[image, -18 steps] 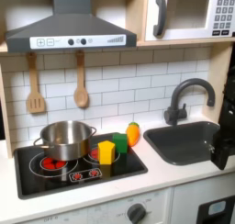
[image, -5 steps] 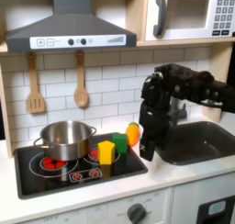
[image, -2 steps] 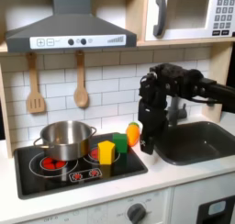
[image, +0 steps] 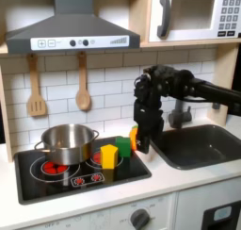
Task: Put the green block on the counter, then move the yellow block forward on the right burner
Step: 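Put the green block on the counter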
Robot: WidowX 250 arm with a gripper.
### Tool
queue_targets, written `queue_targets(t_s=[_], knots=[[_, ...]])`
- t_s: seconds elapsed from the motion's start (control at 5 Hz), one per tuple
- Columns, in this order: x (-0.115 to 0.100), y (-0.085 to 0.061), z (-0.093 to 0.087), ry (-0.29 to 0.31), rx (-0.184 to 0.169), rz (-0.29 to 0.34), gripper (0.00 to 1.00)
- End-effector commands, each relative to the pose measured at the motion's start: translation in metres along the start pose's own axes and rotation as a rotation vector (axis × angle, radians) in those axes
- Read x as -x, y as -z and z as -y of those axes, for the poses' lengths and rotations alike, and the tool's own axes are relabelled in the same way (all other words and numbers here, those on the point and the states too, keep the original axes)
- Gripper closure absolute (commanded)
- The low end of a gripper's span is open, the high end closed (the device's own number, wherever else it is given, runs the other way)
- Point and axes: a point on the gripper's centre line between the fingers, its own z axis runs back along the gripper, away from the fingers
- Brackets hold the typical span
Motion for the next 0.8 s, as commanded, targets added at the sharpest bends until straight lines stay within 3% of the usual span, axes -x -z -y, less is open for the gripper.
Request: queue_targets(t_s=[0.0, 0.6], knots=[[-0.025, 0.011, 0.006, -0.063, -0.021, 0.022, 0.0], [-0.035, 0.019, 0.011, -0.166, -0.027, 0.038, 0.0]])
